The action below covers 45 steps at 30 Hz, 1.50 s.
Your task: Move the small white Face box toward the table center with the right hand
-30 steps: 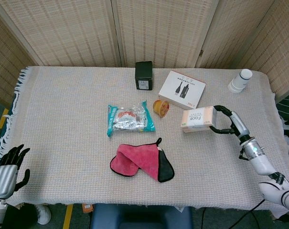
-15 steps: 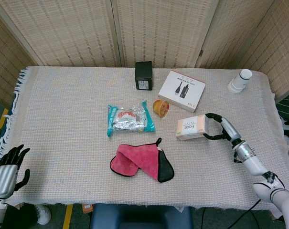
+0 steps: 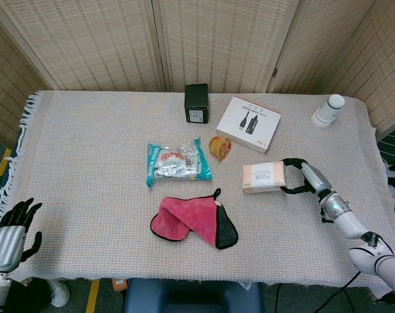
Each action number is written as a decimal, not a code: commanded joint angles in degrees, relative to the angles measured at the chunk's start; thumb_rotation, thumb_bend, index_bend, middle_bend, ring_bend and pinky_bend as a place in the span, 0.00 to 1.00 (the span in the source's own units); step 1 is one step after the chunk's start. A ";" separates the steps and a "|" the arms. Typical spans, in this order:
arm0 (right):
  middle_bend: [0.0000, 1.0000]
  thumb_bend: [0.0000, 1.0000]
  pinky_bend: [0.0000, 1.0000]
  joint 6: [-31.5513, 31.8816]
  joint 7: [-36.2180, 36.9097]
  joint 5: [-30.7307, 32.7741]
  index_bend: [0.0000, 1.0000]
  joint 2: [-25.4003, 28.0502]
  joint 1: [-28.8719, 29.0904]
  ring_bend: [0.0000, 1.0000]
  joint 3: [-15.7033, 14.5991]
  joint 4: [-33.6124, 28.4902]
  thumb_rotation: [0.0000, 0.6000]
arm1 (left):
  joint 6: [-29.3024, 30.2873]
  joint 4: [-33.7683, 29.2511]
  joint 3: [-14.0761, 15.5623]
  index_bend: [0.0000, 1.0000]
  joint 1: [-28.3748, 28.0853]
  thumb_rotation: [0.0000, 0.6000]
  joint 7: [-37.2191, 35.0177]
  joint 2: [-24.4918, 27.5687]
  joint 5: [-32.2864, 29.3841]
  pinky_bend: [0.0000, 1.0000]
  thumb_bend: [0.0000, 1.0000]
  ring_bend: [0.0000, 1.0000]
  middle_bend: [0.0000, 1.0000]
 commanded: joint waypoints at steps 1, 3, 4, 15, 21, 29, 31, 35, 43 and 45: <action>0.42 0.38 0.00 -3.88 -7.91 3.63 0.33 2.32 0.36 0.16 1.21 -4.51 1.00 | 0.06 -0.02 0.02 0.12 0.02 1.00 0.04 0.00 0.05 0.13 0.51 0.00 0.00; 0.36 0.34 0.00 -5.17 -10.67 4.76 0.25 2.95 0.42 0.12 1.45 -5.97 1.00 | 0.09 -0.05 0.06 0.12 0.03 1.00 0.10 -0.02 0.15 0.13 0.51 0.00 0.00; 0.32 0.31 0.00 -5.75 -12.31 5.43 0.22 3.31 0.44 0.09 1.67 -6.86 1.00 | 0.10 -0.09 0.08 0.12 0.03 1.00 0.16 -0.02 0.17 0.13 0.51 0.00 0.00; 0.06 0.20 0.00 -10.96 -21.20 10.08 0.01 5.83 0.95 0.00 2.96 -12.34 1.00 | 0.06 -0.14 0.16 0.12 0.02 1.00 0.57 -0.12 0.19 0.13 0.51 0.00 0.00; 0.00 0.19 0.00 -12.26 -25.12 11.44 0.00 8.01 1.10 0.00 3.45 -15.92 1.00 | -0.08 -0.16 0.22 0.12 -0.02 1.00 0.80 -0.17 0.15 0.13 0.51 0.00 0.00; 0.00 0.16 0.00 -1.78 -38.44 12.48 0.00 21.17 -4.29 0.00 3.21 -36.79 1.00 | -0.13 -0.03 0.09 0.12 -0.07 1.00 0.08 -0.05 0.07 0.13 0.51 0.00 0.00; 0.00 0.16 0.00 7.97 -44.34 11.66 0.00 24.53 -9.07 0.00 2.82 -44.68 1.00 | -0.15 0.09 0.07 0.12 -0.07 1.00 -0.18 -0.01 0.07 0.13 0.51 0.00 0.00; 0.00 0.16 0.00 22.82 -60.12 9.22 0.00 27.50 -17.73 0.00 -0.46 -55.46 1.00 | -0.35 0.16 0.02 0.12 -0.13 1.00 -0.50 0.05 -0.12 0.13 0.51 0.00 0.00; 0.00 0.16 0.00 31.66 -81.30 10.58 0.00 27.36 -27.57 0.00 -6.77 -60.25 1.00 | -0.54 0.30 0.10 0.12 -0.23 1.00 -0.60 -0.08 -0.04 0.13 0.51 0.00 0.00; 0.00 0.16 0.00 32.22 -81.36 10.78 0.00 26.70 -28.85 0.00 -7.26 -59.37 1.00 | -0.71 0.43 0.04 0.12 -0.28 1.00 -0.64 -0.13 -0.26 0.13 0.51 0.00 0.00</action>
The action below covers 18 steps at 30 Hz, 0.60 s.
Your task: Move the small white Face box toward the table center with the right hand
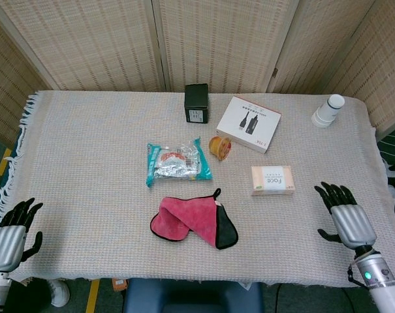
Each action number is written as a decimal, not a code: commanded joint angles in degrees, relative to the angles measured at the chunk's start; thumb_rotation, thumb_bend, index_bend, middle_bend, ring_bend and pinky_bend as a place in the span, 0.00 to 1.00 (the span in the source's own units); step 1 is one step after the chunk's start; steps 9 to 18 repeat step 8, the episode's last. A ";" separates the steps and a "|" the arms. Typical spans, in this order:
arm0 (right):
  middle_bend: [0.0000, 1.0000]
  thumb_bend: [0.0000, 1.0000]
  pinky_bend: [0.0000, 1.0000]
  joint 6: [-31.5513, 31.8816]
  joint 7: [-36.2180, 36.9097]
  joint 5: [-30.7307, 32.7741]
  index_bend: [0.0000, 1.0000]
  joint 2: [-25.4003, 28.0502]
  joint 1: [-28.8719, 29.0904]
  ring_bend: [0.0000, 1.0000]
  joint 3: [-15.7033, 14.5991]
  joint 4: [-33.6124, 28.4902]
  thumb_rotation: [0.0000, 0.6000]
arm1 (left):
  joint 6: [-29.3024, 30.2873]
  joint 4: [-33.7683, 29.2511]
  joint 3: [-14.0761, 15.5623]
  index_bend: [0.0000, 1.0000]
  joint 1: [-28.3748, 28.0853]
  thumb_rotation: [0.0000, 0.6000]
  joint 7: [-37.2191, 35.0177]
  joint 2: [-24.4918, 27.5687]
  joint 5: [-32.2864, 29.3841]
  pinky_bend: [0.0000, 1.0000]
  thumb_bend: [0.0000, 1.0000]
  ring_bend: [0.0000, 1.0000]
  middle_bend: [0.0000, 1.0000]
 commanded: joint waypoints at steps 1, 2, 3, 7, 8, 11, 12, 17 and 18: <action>0.00 0.16 0.00 5.71 -5.01 0.06 0.00 0.24 -6.81 0.00 -3.56 -1.69 1.00 | -0.24 0.18 -0.09 0.12 -0.08 1.00 -0.07 -0.08 -0.32 0.13 0.51 0.00 0.00; 0.00 0.16 0.00 6.00 -4.43 0.12 0.00 -0.10 -7.25 0.00 -3.45 -0.70 1.00 | -0.33 0.28 -0.16 0.12 -0.12 1.00 -0.10 -0.12 -0.46 0.13 0.51 0.00 0.00; 0.00 0.16 0.00 6.21 -3.90 0.44 0.00 -0.40 -7.64 0.00 -3.21 0.27 1.00 | -0.38 0.34 -0.21 0.12 -0.16 1.00 -0.13 -0.16 -0.53 0.13 0.51 0.00 0.00; 0.00 0.16 0.00 6.71 -1.80 1.58 0.00 -1.71 -8.71 0.00 -1.86 4.34 1.00 | -0.30 0.65 -0.38 0.12 -0.18 1.00 -0.24 -0.31 -0.72 0.13 0.51 0.00 0.00; 0.00 0.16 0.00 6.78 -1.08 1.64 0.00 -2.03 -8.92 0.00 -1.50 5.40 1.00 | -0.29 0.78 -0.44 0.12 -0.19 1.00 -0.24 -0.37 -0.83 0.13 0.51 0.00 0.00; 0.00 0.16 0.00 6.78 -1.08 1.64 0.00 -2.03 -8.92 0.00 -1.50 5.40 1.00 | -0.29 0.78 -0.44 0.12 -0.19 1.00 -0.24 -0.37 -0.83 0.13 0.51 0.00 0.00; 0.00 0.16 0.00 6.78 -1.08 1.64 0.00 -2.03 -8.92 0.00 -1.50 5.40 1.00 | -0.29 0.78 -0.44 0.12 -0.19 1.00 -0.24 -0.37 -0.83 0.13 0.51 0.00 0.00; 0.00 0.16 0.00 6.78 -1.08 1.64 0.00 -2.03 -8.92 0.00 -1.50 5.40 1.00 | -0.29 0.78 -0.44 0.12 -0.19 1.00 -0.24 -0.37 -0.83 0.13 0.51 0.00 0.00; 0.00 0.16 0.00 6.78 -1.08 1.64 0.00 -2.03 -8.92 0.00 -1.50 5.40 1.00 | -0.29 0.78 -0.44 0.12 -0.19 1.00 -0.24 -0.37 -0.83 0.13 0.51 0.00 0.00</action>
